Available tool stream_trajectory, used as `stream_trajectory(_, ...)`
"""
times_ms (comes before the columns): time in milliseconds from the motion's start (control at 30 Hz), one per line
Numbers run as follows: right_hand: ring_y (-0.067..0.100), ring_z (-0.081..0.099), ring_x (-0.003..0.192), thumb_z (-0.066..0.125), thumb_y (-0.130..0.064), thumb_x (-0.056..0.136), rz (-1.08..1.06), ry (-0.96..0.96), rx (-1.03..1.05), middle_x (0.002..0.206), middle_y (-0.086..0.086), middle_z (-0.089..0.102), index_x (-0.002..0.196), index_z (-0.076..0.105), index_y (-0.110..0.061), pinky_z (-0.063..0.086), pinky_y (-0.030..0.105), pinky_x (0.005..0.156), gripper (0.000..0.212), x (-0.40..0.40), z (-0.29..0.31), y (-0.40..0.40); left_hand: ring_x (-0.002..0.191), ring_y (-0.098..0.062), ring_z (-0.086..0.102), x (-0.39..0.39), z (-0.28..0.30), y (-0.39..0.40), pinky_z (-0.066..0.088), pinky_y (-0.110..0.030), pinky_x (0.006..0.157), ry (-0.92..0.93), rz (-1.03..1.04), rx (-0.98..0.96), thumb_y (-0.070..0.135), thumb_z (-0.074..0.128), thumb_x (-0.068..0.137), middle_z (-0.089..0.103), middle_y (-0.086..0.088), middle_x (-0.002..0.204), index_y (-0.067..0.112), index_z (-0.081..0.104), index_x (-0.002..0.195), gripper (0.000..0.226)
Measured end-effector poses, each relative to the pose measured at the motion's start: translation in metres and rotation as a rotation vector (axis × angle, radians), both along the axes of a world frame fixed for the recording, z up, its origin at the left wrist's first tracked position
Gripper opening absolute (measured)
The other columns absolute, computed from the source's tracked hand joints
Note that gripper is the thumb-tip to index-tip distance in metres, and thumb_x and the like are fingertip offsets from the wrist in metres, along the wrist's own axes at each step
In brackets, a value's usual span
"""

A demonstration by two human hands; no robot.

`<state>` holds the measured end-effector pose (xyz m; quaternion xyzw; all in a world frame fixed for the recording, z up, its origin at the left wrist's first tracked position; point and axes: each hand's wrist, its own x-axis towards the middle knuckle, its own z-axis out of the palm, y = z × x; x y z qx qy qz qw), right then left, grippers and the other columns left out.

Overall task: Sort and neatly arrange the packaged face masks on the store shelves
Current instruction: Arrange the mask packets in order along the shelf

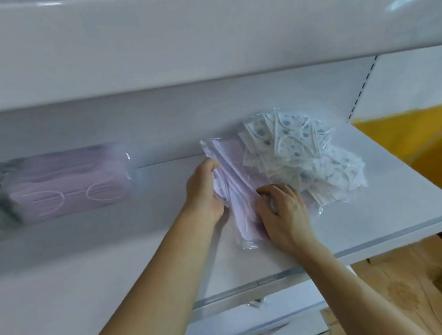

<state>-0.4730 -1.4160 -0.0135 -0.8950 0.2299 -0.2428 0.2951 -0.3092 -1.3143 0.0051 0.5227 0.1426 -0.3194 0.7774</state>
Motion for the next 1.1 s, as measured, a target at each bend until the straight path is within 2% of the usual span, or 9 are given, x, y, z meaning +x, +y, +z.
stream_trajectory(67,0.025,0.057,0.115,0.050,-0.038,0.090,-0.001,0.008,0.026,0.116,-0.003,0.070,0.108,0.073,-0.022,0.047,0.042,0.096,0.033,0.002,0.000,-0.001,0.094,-0.034,0.067,-0.025,0.029,0.001,0.051,-0.038,0.091,-0.081,-0.018,0.101,0.027,0.083,0.062,0.067,-0.017,0.109,0.006,0.069,0.099,0.045)
stream_trajectory(133,0.024,0.055,0.118,0.048,-0.040,0.091,0.021,0.013,0.059,0.119,-0.004,0.070,0.110,0.072,-0.024,0.046,0.045,0.098,0.035,0.001,0.000,-0.001,0.067,-0.020,0.045,-0.039,0.036,-0.006,0.038,-0.025,0.064,-0.229,-0.055,0.245,0.019,0.079,0.079,0.047,-0.005,0.080,0.008,0.053,0.087,0.029)
stream_trajectory(200,0.024,0.055,0.120,0.044,-0.040,0.092,0.068,0.003,0.079,0.123,-0.005,0.069,0.113,0.072,-0.024,0.045,0.046,0.100,0.039,-0.001,0.002,-0.001,0.071,-0.018,0.049,-0.049,0.032,-0.014,0.041,-0.029,0.061,-0.414,-0.076,0.420,0.018,0.081,0.079,0.051,-0.004,0.086,0.009,0.051,0.101,0.038)
stream_trajectory(333,0.018,0.061,0.113,0.045,-0.031,0.089,0.229,-0.072,0.132,0.122,-0.002,0.071,0.117,0.073,-0.017,0.047,0.039,0.101,0.042,-0.006,0.010,-0.001,0.096,-0.028,0.065,-0.055,0.026,-0.017,0.057,-0.040,0.083,-0.593,-0.079,0.655,0.025,0.087,0.057,0.065,-0.007,0.107,0.012,0.053,0.111,0.066)
stream_trajectory(433,0.009,0.063,0.109,0.050,-0.021,0.081,0.240,-0.132,0.339,0.118,-0.009,0.070,0.118,0.070,-0.024,0.052,0.030,0.093,0.042,-0.013,0.016,-0.004,0.091,-0.027,0.069,-0.055,0.023,-0.010,0.061,-0.042,0.080,-0.565,-0.028,0.620,0.025,0.083,0.041,0.069,-0.008,0.105,0.011,0.058,0.110,0.075)
stream_trajectory(667,0.009,0.070,0.108,0.052,-0.010,0.079,0.335,-0.178,0.677,0.112,-0.007,0.074,0.114,0.068,-0.020,0.056,0.031,0.094,0.040,-0.013,0.020,-0.001,0.095,-0.025,0.071,-0.055,0.016,0.051,0.062,-0.038,0.080,-0.545,0.176,0.549,-0.002,0.088,0.063,0.071,-0.006,0.110,0.013,0.061,0.119,0.064)
stream_trajectory(800,0.010,0.068,0.098,0.056,0.000,0.083,0.126,-0.127,0.375,0.113,-0.005,0.071,0.107,0.069,-0.023,0.055,0.037,0.094,0.036,-0.001,0.015,-0.005,0.100,-0.024,0.072,-0.056,0.012,0.094,0.060,-0.040,0.086,-0.549,0.206,0.484,-0.009,0.088,0.065,0.073,-0.007,0.113,0.012,0.062,0.121,0.065)
stream_trajectory(933,0.029,0.056,0.124,0.063,-0.014,0.087,0.295,0.143,-0.147,0.139,0.004,0.058,0.130,0.065,-0.019,0.048,0.041,0.101,0.044,0.023,0.008,-0.003,0.106,-0.024,0.072,-0.067,0.007,0.121,0.059,-0.037,0.086,-0.517,0.163,0.398,-0.007,0.090,0.064,0.074,-0.008,0.118,0.010,0.062,0.128,0.071)
stream_trajectory(1100,0.040,0.063,0.094,0.059,-0.011,0.085,0.235,0.016,-0.247,0.105,0.007,0.073,0.100,0.076,-0.015,0.050,0.041,0.082,0.023,0.042,-0.002,0.004,0.095,-0.018,0.075,-0.081,0.007,0.129,0.058,-0.028,0.073,-0.531,0.156,0.320,-0.011,0.087,0.065,0.077,-0.001,0.106,0.018,0.064,0.118,0.064)
